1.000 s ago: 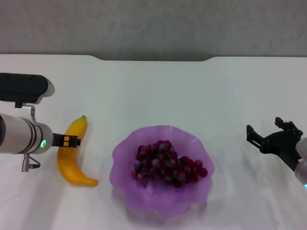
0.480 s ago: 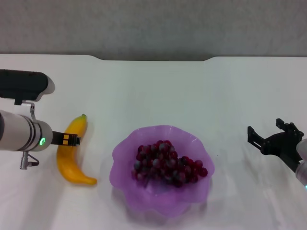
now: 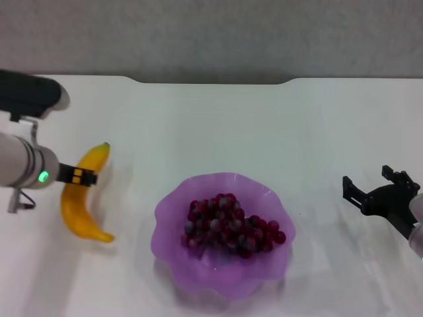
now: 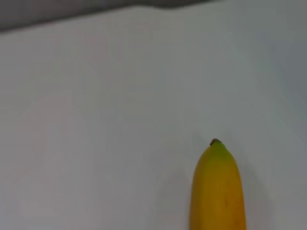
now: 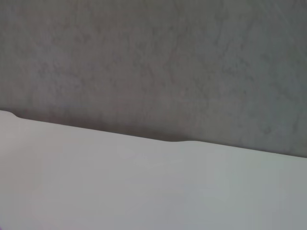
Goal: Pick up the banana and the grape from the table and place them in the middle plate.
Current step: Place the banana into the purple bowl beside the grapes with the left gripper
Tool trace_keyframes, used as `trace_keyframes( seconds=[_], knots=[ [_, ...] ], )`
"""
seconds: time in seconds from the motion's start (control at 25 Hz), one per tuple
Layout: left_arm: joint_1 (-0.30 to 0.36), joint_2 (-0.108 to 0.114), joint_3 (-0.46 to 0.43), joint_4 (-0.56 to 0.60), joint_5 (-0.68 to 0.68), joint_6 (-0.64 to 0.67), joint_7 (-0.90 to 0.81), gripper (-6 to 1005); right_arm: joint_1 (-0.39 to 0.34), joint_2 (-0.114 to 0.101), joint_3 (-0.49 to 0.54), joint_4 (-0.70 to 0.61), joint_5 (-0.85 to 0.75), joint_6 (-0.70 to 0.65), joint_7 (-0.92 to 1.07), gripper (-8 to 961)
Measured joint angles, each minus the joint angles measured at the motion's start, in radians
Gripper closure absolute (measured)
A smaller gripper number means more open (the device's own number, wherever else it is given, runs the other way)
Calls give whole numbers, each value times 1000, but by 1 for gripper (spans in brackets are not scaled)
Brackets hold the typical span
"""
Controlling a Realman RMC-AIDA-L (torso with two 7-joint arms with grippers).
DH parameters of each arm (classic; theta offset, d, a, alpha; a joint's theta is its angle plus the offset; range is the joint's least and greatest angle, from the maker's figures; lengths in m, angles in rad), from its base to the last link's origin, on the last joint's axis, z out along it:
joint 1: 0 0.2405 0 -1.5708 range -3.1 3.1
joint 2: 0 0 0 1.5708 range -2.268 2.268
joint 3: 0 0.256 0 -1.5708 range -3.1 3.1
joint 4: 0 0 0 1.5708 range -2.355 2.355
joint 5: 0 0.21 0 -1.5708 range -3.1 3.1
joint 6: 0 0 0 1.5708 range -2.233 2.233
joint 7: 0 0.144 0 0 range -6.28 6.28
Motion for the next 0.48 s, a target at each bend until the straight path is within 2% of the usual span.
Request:
trace_keyframes(
  seconds=[0.04,0.2,0.36,0.48],
  knots=[
    [0,0,0,0,0,0,0,506,0,0,0,0,0,0,0,61],
    [24,-5,-113,-139,-22,-130,108,502,-1,0,0,-1,-1,0,0,61],
    [46,-5,-137,-236,-187,-253,248,498,-4,0,0,-2,-2,1,0,61],
    [52,-5,-147,-247,-340,-280,310,495,-5,0,-3,-2,-3,2,0,61]
  ],
)
